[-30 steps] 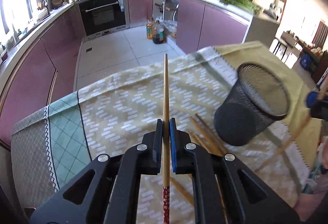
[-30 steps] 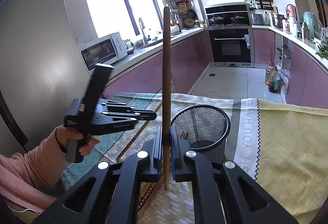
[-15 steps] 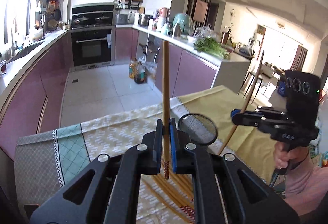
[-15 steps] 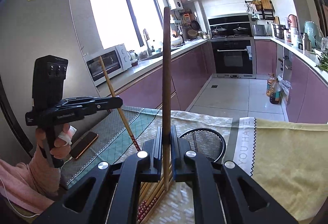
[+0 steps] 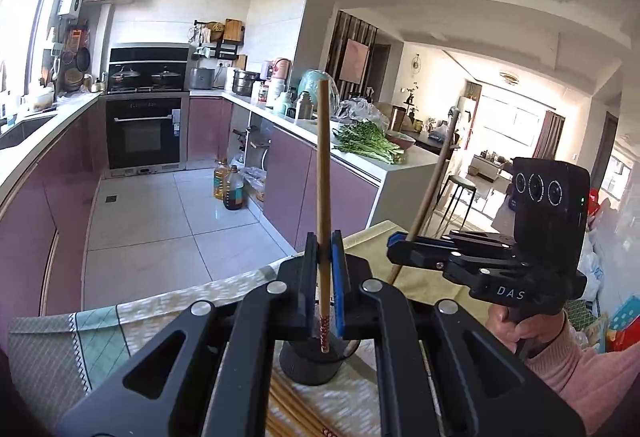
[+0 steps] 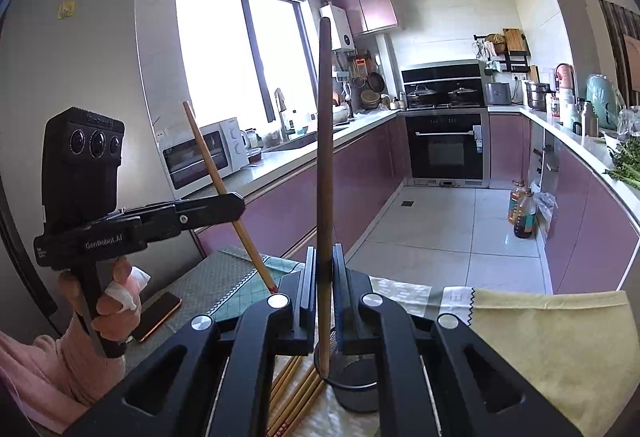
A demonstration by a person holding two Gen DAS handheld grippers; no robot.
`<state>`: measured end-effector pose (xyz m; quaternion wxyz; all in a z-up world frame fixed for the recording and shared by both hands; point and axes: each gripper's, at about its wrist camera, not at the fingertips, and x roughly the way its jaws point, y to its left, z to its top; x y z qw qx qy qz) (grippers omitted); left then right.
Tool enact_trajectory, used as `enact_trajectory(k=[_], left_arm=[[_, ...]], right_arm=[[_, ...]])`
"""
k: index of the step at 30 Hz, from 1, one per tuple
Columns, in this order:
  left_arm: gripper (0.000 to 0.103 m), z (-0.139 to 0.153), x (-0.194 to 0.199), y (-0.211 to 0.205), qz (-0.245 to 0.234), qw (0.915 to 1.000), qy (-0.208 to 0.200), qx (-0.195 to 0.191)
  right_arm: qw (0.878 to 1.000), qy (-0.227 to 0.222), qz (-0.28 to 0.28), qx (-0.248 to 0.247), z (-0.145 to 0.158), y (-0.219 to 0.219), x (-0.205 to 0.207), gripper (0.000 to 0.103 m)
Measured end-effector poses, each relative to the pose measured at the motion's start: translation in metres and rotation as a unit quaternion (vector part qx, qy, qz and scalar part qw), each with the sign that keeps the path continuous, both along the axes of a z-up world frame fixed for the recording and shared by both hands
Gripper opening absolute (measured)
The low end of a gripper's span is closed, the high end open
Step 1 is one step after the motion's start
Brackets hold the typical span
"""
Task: Organize utensils
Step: 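Lower the left tool's chopstick into the cup and open it while the right tool releases its own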
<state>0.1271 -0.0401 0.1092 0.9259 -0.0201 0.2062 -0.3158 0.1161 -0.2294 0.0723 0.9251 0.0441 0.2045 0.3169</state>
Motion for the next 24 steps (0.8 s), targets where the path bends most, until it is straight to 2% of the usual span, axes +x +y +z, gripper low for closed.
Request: enact_trajectory(k=[2, 6, 10, 15, 22, 24], left_arm=[[0.007, -0.005, 0.006, -0.012, 0.0, 0.9999, 0.001, 0.015], [0.007, -0.032, 0.02, -0.031, -0.017, 0.9984, 0.041, 0.035], [0.007, -0.064, 0.031, -0.039, -0.031, 0.9946, 0.085, 0.049], [0.007, -0.091, 0.045, -0.043, -0.036, 0.9891, 0.12, 0.079], [0.008, -0.103, 0.066, -0.041, -0.028, 0.9871, 0.131, 0.089], [0.012, -0.103, 0.07, -0.046, -0.018, 0.9873, 0.125, 0.096]], right_arm=[[1.0, 0.004, -0.004, -0.008, -0.004, 0.003, 0.007, 0.006], [0.999, 0.028, -0.005, -0.023, -0.019, 0.008, 0.021, 0.006], [0.997, 0.064, 0.0, -0.047, -0.04, 0.014, 0.033, 0.006], [0.991, 0.114, 0.005, -0.068, -0.062, 0.02, 0.05, 0.006], [0.986, 0.151, -0.005, -0.066, -0.074, 0.024, 0.07, 0.008], [0.986, 0.152, -0.012, -0.065, -0.075, 0.025, 0.073, 0.009]])
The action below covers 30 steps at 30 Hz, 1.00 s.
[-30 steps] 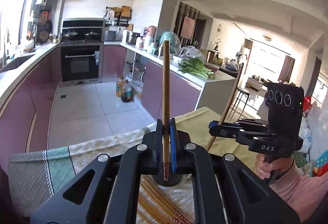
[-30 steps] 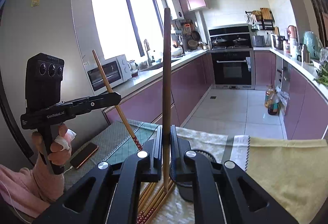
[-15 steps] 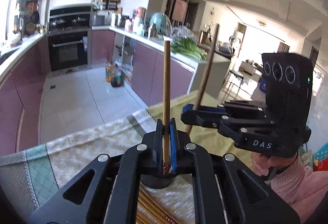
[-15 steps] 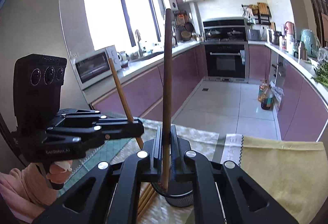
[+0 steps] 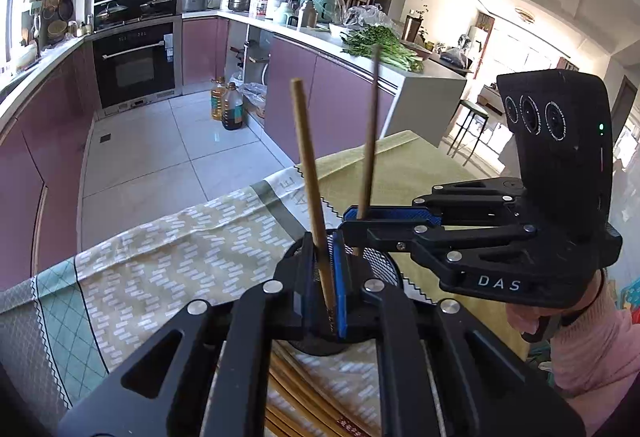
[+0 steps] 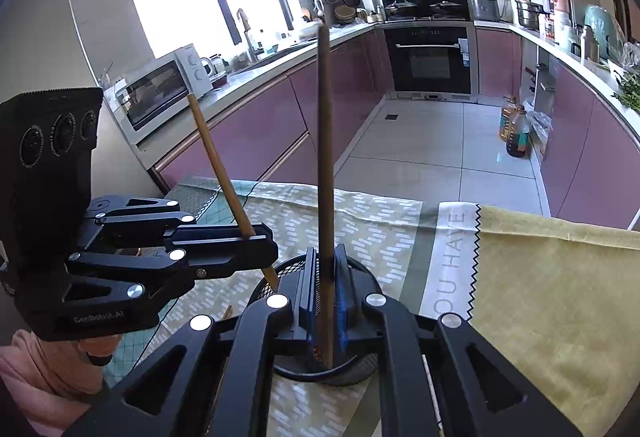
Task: Organize utensils
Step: 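Lower the left tool's chopstick into the cup and open it while the right tool releases its own, then return the left tool to the chopsticks and grasp one while the right tool grasps another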
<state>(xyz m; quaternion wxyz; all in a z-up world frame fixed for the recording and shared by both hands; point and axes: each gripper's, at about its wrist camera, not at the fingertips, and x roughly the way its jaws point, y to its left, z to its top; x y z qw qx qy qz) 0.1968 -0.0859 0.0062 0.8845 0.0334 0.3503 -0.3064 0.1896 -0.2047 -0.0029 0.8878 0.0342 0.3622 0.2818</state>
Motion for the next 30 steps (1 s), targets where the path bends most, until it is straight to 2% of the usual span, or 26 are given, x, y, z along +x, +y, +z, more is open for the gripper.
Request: enact_trajectory(k=[3, 4, 7, 11, 15, 18, 21, 24, 27, 30], left_arm=[[0.025, 0.0, 0.002, 0.004, 0.011, 0.9999, -0.006, -0.003], [0.028, 0.001, 0.001, 0.006, 0.016, 0.9998, -0.011, -0.005], [0.029, 0.004, -0.01, 0.014, 0.028, 0.9992, -0.03, -0.001], [0.039, 0.01, -0.037, 0.034, 0.049, 0.9962, -0.071, 0.009], [0.044, 0.002, -0.063, 0.055, 0.061, 0.9955, -0.07, 0.02], [0.045, -0.023, -0.074, 0.067, 0.069, 0.9963, -0.036, 0.034], [0.045, -0.056, -0.079, 0.075, 0.08, 0.9953, 0.019, 0.05], [0.045, -0.088, -0.084, 0.083, 0.093, 0.9919, 0.065, 0.056], [0.044, -0.11, -0.09, 0.087, 0.107, 0.9882, 0.089, 0.063], [0.044, -0.117, -0.095, 0.092, 0.105, 0.9875, 0.11, 0.041]], right_arm=[[1.0, -0.004, -0.014, 0.005, 0.0, -0.002, 0.002, 0.016], [1.0, -0.007, -0.017, 0.011, 0.0, -0.003, 0.001, 0.023], [0.999, -0.025, -0.026, 0.015, 0.003, -0.007, -0.008, 0.025], [0.998, -0.06, -0.006, 0.027, 0.013, -0.01, -0.036, 0.038], [0.995, -0.086, 0.033, 0.029, 0.017, -0.006, -0.069, 0.041], [0.995, -0.078, 0.064, 0.023, 0.005, 0.005, -0.088, 0.041], [0.995, -0.053, 0.079, 0.005, -0.016, 0.018, -0.093, 0.041], [0.996, -0.012, 0.087, -0.01, -0.044, 0.034, -0.092, 0.041], [0.996, 0.023, 0.083, -0.017, -0.069, 0.043, -0.089, 0.04], [0.996, 0.049, 0.075, -0.017, -0.087, 0.048, -0.085, 0.036]])
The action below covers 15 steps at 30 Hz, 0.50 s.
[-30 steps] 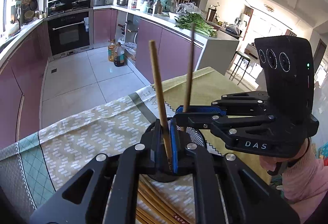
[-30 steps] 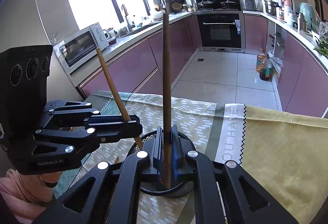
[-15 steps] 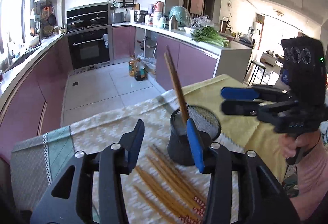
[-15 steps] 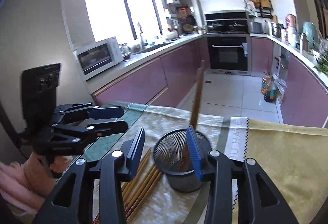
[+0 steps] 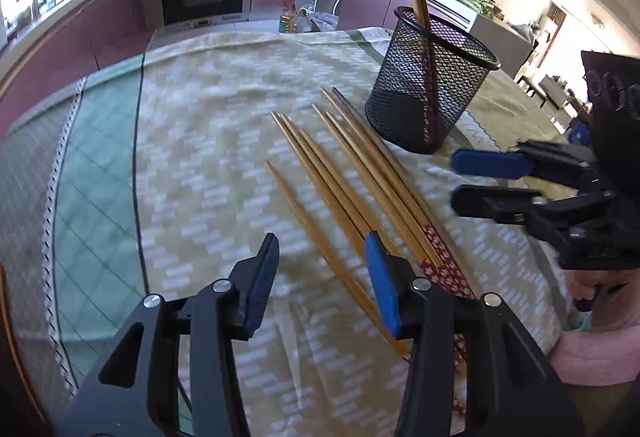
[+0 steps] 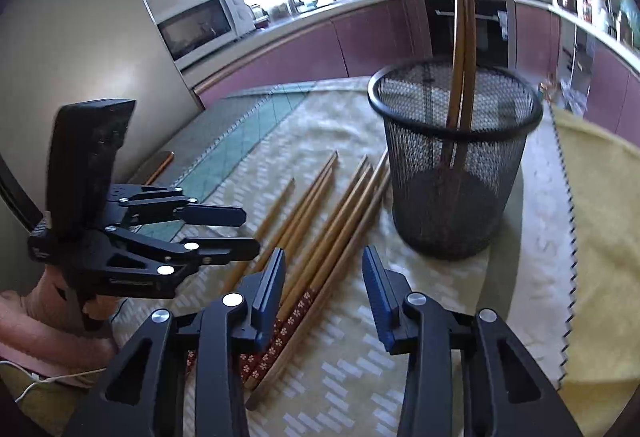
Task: Organize utensils
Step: 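Return the left tool to the chopsticks and grasp one while the right tool grasps another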
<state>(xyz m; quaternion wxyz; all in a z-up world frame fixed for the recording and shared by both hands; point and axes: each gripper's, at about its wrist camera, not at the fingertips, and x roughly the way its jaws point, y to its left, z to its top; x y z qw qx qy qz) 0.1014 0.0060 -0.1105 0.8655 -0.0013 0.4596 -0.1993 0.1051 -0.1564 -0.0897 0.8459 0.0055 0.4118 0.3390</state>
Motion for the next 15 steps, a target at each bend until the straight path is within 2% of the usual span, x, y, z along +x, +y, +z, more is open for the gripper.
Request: enact_trajectory(k=[6, 11, 15], left_arm=[[0.037, -0.003, -0.007, -0.005, -0.004, 0.9999, -0.002, 0.014], [0.023, -0.001, -0.005, -0.003, 0.0, 0.9999, -0.005, 0.016], [0.016, 0.0, 0.002, -0.001, 0.002, 0.9999, -0.005, 0.016]], right_arm=[[1.0, 0.017, -0.014, -0.01, -0.01, 0.005, 0.004, 0.032], [0.999, 0.021, -0.018, -0.022, -0.014, 0.007, 0.003, 0.028], [0.999, 0.025, -0.023, -0.024, -0.018, 0.003, 0.002, 0.024]])
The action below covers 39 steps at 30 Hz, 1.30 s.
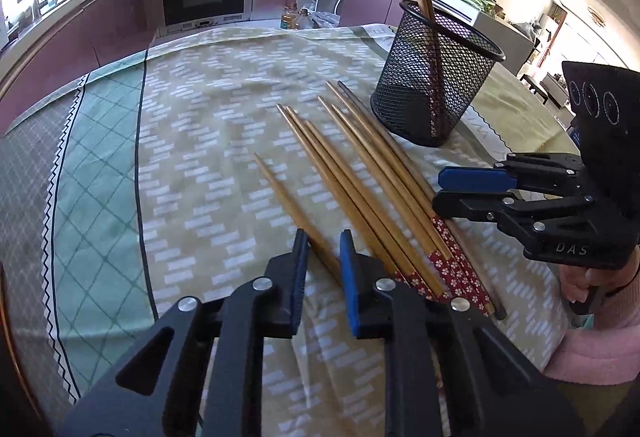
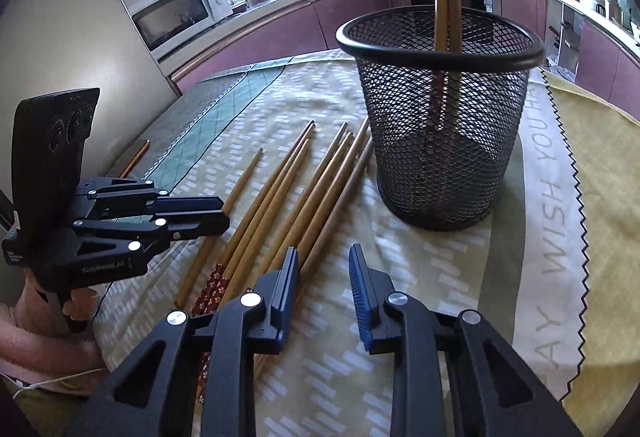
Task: Organize utensils
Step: 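Return the left tool to the chopsticks and grasp one while the right tool grasps another, then raise the left tool's chopstick upright over the cup while the right tool carries its own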
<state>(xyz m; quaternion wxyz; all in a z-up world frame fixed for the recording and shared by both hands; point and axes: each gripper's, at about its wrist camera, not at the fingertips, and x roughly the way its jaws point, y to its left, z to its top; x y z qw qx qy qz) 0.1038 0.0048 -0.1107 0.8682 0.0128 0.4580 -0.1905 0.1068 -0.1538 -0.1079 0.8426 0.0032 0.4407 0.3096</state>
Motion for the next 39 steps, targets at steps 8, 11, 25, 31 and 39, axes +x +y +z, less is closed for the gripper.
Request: enact_trajectory(k=[8, 11, 25, 31, 39], left_arm=[[0.011, 0.001, 0.014, -0.001, 0.013, 0.9999, -0.005, 0.006], [0.016, 0.001, 0.014, -0.001, 0.016, 0.9997, -0.008, 0.018], [0.011, -0.002, 0.021, -0.005, 0.023, 0.9989, -0.018, 0.036], [0.007, 0.0, 0.019, 0.004, 0.045, 0.9987, -0.019, 0.016], [0.007, 0.01, 0.006, 0.002, 0.016, 0.9995, -0.021, -0.018]], right_arm=[[1.0, 0.003, -0.005, -0.016, 0.004, -0.009, -0.001, 0.022], [1.0, -0.001, -0.005, -0.027, 0.005, -0.007, 0.0, 0.022], [0.999, -0.01, -0.046, -0.02, 0.001, 0.01, 0.02, 0.011], [0.997, 0.009, -0.066, 0.027, 0.0, -0.008, 0.021, 0.006], [0.999, 0.007, -0.024, 0.036, 0.008, -0.005, 0.01, 0.006]])
